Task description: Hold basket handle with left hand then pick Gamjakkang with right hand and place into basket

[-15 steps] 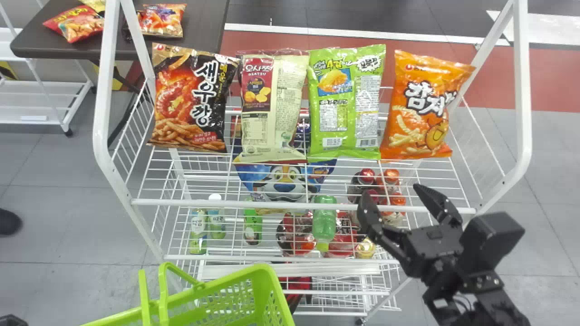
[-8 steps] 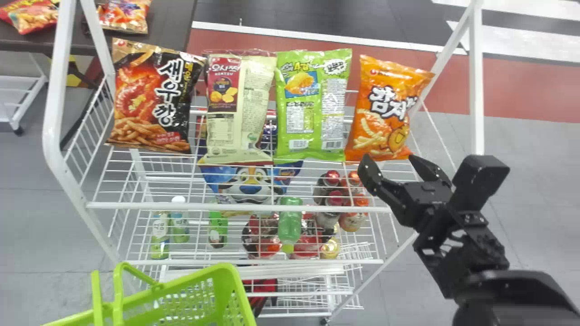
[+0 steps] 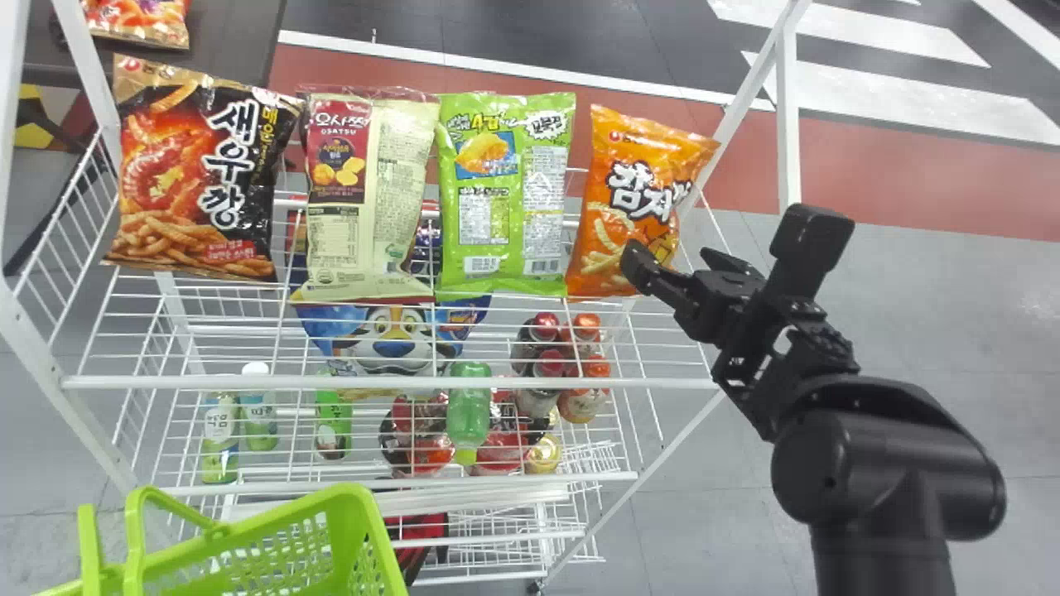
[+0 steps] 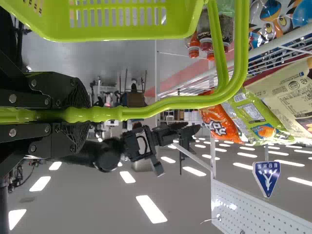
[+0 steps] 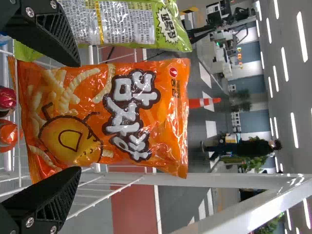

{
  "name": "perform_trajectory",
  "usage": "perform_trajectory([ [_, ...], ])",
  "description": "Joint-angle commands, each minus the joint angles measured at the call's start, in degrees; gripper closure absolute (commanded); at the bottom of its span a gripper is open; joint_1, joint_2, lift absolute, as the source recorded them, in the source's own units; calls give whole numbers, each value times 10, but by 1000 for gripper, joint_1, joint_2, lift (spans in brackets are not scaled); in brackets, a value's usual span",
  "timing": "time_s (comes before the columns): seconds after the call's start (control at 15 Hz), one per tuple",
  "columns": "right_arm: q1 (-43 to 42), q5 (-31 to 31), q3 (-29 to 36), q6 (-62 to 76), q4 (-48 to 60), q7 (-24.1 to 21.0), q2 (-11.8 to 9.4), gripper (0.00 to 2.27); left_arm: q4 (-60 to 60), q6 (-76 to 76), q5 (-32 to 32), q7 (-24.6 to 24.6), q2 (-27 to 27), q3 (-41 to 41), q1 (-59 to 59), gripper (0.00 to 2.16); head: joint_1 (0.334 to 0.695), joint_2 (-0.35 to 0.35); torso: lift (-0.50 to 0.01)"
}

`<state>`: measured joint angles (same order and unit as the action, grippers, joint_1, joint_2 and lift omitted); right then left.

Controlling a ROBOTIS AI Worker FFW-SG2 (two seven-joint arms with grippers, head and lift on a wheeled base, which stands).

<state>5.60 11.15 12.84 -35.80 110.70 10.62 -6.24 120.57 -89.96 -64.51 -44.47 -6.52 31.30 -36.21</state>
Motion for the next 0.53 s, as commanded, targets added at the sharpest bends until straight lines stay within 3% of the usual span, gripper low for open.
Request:
perform_trajectory([
  [0.0, -33, -10, -1, -11, -28, -1, 0, 36, 0, -1, 0, 0, 0, 0, 0, 2145, 695, -271, -18],
  [0.2, -88, -31, -2, -51, -71, 0, -2, 36, -1, -1, 0, 0, -2, 0, 0, 2145, 695, -270, -18],
  [0.47, -144, -68, -34, -102, -118, 44, -7, 60, 0, -1, -4, 0, -4, 2, 0, 2145, 695, -253, -18],
])
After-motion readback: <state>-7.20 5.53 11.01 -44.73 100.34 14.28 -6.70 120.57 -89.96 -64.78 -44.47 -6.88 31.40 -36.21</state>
